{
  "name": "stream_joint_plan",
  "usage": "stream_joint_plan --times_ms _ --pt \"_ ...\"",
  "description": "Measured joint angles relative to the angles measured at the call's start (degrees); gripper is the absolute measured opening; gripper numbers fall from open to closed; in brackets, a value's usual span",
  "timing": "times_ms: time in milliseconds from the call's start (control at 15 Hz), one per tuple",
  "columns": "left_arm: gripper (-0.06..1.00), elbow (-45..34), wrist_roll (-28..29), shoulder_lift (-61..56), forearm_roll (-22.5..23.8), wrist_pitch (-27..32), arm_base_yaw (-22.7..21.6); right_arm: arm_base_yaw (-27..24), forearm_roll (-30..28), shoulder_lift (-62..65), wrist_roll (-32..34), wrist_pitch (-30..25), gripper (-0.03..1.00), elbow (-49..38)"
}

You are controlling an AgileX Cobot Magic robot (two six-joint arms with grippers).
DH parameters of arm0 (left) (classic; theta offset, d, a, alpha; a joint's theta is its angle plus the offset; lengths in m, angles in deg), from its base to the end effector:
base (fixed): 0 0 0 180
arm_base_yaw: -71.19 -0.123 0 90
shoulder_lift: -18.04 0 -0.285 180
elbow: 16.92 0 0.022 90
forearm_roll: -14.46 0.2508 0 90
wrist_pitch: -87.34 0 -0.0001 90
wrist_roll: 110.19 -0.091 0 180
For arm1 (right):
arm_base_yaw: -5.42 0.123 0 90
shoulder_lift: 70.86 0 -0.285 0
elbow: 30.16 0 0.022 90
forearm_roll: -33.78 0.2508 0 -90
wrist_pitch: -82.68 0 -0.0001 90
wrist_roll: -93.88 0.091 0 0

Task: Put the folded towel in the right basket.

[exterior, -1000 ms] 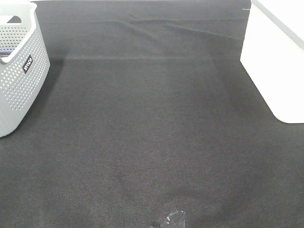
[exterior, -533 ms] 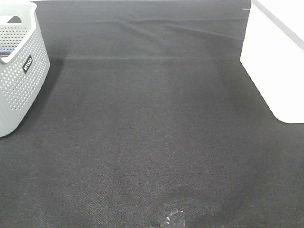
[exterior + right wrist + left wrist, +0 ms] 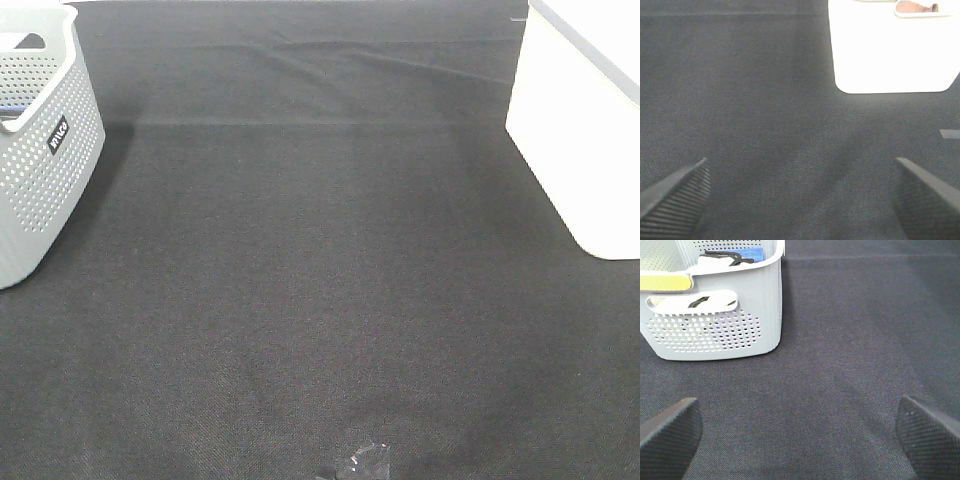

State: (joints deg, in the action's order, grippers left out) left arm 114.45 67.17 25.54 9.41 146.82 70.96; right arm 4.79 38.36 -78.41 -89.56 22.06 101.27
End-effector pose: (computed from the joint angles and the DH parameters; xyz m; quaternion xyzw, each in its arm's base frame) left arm -0.0047 -0.0069 0.2791 0.0191 0.8452 -0.0307 0.5332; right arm -0.0054 0.0064 0.2777 -0.0224 0.8505 0.0213 0.5251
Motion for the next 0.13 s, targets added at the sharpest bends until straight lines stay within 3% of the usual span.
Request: stream_joint_plan --times_ms 133 --pt "0.99 0.0 0.0 0.0 0.0 0.0 0.0 0.0 0.0 0.0 0.0 0.0 0.94 0.0"
